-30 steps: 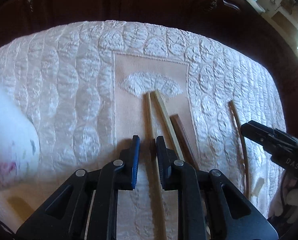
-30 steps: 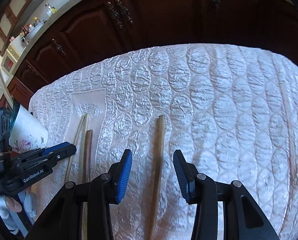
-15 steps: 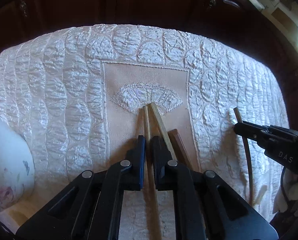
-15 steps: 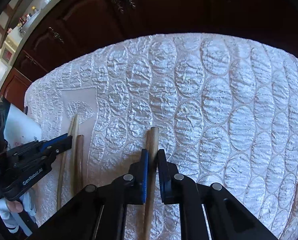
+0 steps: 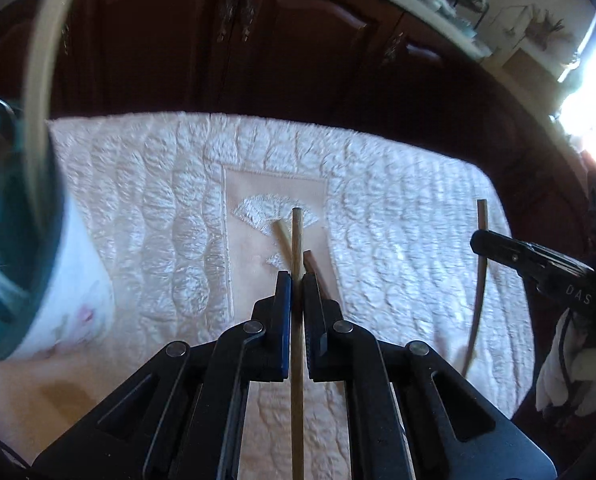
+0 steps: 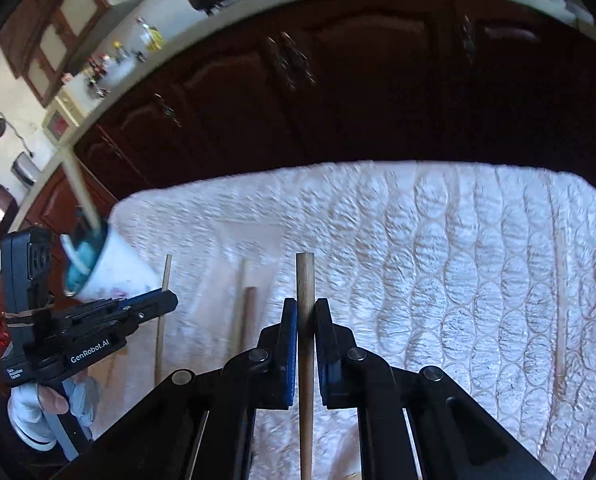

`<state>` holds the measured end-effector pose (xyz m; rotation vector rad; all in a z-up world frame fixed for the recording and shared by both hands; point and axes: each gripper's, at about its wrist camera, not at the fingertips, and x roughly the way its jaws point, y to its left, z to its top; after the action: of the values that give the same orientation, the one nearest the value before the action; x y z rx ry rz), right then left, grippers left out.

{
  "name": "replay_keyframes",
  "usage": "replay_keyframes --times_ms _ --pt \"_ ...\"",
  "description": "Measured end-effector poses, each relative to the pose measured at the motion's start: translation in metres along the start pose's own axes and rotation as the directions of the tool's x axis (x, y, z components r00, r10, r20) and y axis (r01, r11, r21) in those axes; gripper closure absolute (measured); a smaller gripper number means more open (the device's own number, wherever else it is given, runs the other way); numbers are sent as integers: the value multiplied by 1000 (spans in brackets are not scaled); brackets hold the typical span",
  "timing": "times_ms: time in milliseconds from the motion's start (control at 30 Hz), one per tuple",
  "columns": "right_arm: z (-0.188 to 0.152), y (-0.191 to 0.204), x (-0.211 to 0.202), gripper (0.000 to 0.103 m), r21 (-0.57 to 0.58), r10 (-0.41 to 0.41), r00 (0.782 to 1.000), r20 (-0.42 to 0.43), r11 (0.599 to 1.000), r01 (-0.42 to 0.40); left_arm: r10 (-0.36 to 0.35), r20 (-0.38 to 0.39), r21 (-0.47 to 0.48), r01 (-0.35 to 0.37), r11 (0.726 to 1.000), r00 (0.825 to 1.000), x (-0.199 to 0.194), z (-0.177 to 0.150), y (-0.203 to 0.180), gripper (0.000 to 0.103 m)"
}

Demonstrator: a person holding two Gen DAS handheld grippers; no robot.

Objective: Organize utensils
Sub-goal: 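Grasp a wooden chopstick with the left tool while the right tool grasps another chopstick, then carry the chopstick to the floral holder with the left tool while the right tool carries its chopstick there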

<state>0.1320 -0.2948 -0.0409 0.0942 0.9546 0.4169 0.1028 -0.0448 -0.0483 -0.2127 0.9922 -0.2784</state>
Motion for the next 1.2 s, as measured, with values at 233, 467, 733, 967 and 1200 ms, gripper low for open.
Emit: replay_keyframes --times_ms 233,467,733,967,1200 --pt "-5 28 -40 95 -70 6 998 64 998 -1 -18 76 17 17 1000 997 -48 -9 -10 99" --pt "-15 56 -56 95 -109 12 996 85 994 -2 -20 129 17 18 1000 991 -74 -14 -10 99" --pt "-16 78 -74 95 -144 25 992 121 990 -7 -21 179 21 18 1000 984 -103 -20 -9 99" --pt "-13 95 -83 95 -169 42 988 146 985 -17 -14 218 8 13 1000 976 -121 -20 -3 99" --pt "-7 113 -92 95 -193 64 982 175 981 -30 -4 253 -5 5 1000 968 -137 -16 6 99"
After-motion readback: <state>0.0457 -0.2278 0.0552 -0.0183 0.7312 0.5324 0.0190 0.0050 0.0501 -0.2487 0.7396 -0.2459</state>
